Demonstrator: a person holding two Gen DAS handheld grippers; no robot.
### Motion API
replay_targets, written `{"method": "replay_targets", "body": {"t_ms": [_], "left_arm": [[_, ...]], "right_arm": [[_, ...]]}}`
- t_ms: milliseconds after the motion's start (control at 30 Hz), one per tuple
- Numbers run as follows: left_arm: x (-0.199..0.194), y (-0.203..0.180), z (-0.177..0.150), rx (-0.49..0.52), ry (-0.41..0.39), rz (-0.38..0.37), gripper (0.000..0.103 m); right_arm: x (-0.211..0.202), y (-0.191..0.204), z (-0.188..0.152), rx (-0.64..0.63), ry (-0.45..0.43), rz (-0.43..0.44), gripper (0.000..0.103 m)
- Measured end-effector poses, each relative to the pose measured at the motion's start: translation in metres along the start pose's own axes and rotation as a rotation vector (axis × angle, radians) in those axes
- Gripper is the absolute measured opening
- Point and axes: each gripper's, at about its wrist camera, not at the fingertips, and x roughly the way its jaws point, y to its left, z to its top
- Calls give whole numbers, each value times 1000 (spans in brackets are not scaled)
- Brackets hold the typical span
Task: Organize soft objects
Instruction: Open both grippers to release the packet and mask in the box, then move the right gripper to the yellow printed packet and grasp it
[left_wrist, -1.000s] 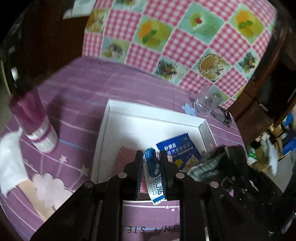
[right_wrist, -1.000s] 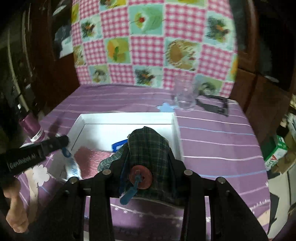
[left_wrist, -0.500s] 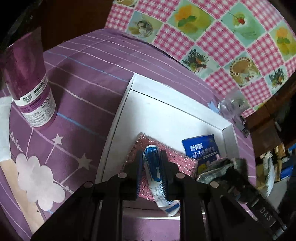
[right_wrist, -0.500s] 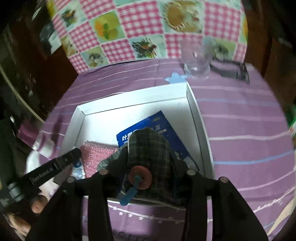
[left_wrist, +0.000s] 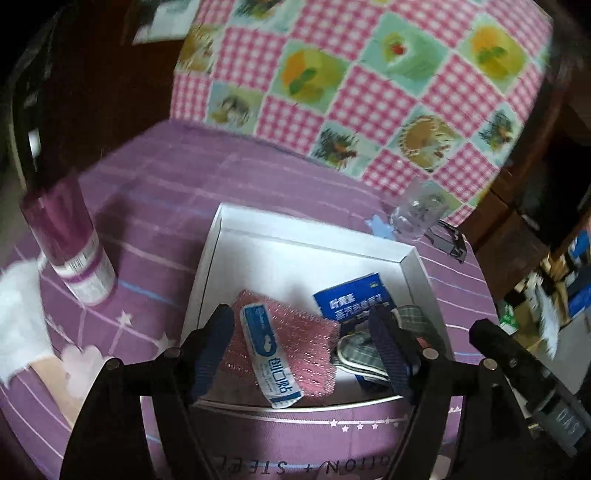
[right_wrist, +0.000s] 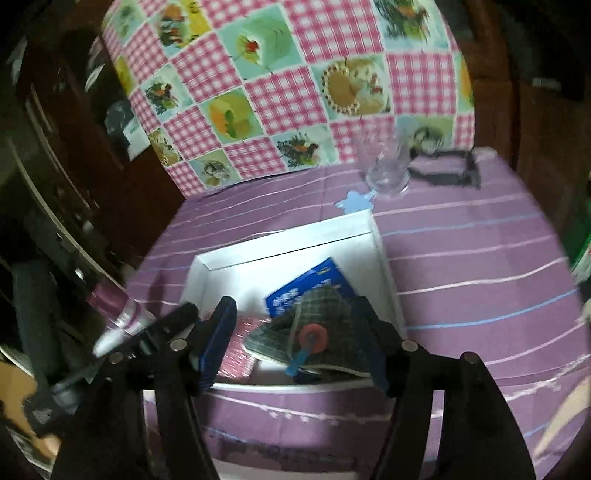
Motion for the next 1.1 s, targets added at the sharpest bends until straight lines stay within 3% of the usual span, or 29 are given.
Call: {"method": "replay_targets", "body": {"t_ms": [133, 300, 333, 567, 733, 900, 1000, 1100], "left_arm": [[-24, -20, 0, 69, -76, 24, 76], [-55, -42, -8, 151, -138, 52, 81], [-61, -45, -12, 157, -146, 43, 81], [-90, -57, -47, 274, -120, 39, 82], [-118, -43, -77, 287, -141, -73, 85], [-131, -20, -104, 211, -175, -64, 85], [-130, -13, -120, 229, -189, -32, 85], [-120, -8, -132, 249, -190, -2, 85]], "right_arm": [[-27, -1, -6, -44, -41, -62, 66], [-62, -17, -21, 4, -82, -220, 66], [-68, -20, -24, -5, -80, -219, 65], [-92, -26, -57, -57, -87, -147, 65], [-103, -34, -91, -85, -137, -22, 65], [-99, -47, -109, -42, -70, 18, 65], [-97, -50, -122, -36, -27, 76, 66], [-99, -46, -132, -45, -17, 57, 66]]}}
